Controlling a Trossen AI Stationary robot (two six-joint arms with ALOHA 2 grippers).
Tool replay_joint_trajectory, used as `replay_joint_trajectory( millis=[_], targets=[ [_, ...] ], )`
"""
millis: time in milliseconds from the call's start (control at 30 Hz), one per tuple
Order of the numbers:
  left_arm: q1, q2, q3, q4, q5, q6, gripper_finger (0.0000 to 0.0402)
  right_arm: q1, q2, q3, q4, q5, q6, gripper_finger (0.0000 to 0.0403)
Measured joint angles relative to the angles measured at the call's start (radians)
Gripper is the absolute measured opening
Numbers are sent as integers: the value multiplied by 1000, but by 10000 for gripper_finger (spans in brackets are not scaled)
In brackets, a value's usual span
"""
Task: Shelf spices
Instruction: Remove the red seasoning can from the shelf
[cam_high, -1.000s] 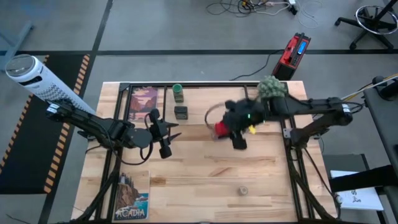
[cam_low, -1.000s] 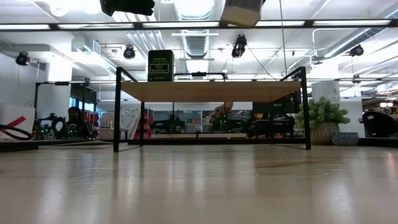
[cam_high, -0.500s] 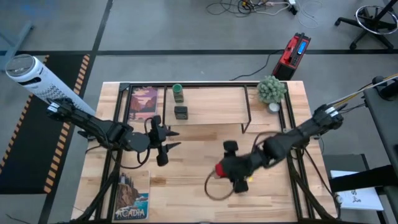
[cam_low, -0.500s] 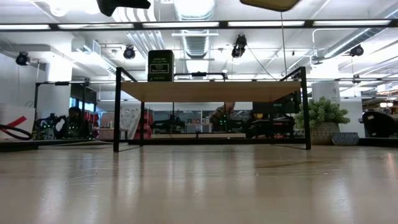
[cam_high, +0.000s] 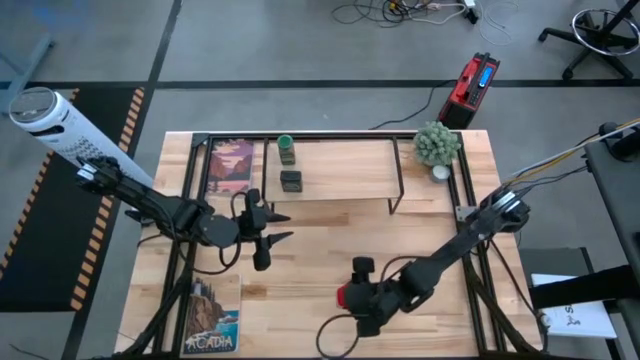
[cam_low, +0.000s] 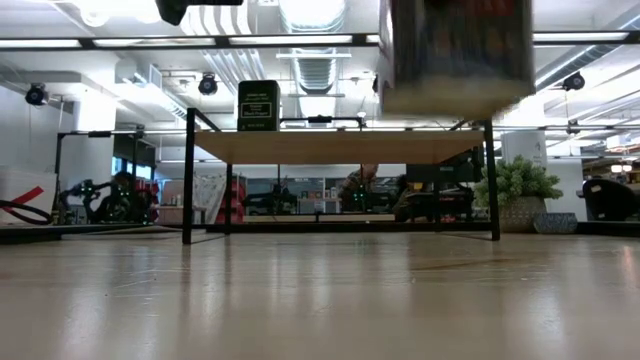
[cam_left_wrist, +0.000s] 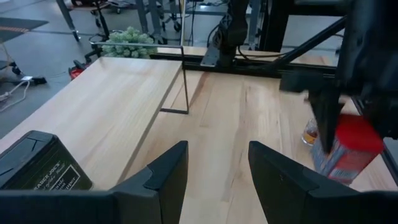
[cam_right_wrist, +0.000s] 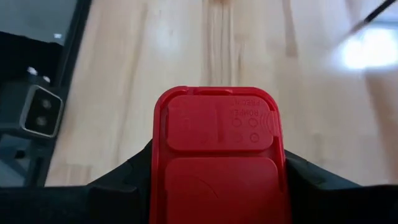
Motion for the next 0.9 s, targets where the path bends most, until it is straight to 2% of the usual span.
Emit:
replay_joint_trajectory(
  millis=[200,400,600,900],
  targets=[
    [0,0,0,0,0,4,158,7,-2,-81,76,-2,80,193],
    [0,0,0,4,-1,13,158,29,-7,-131,179,65,97,192],
    [0,0,-1,7,-1,14,158,41,-5,-225,243,70,173,193],
    [0,0,-1,9,-1,15,158,54,-5,-300,323,72,185,194]
  ],
)
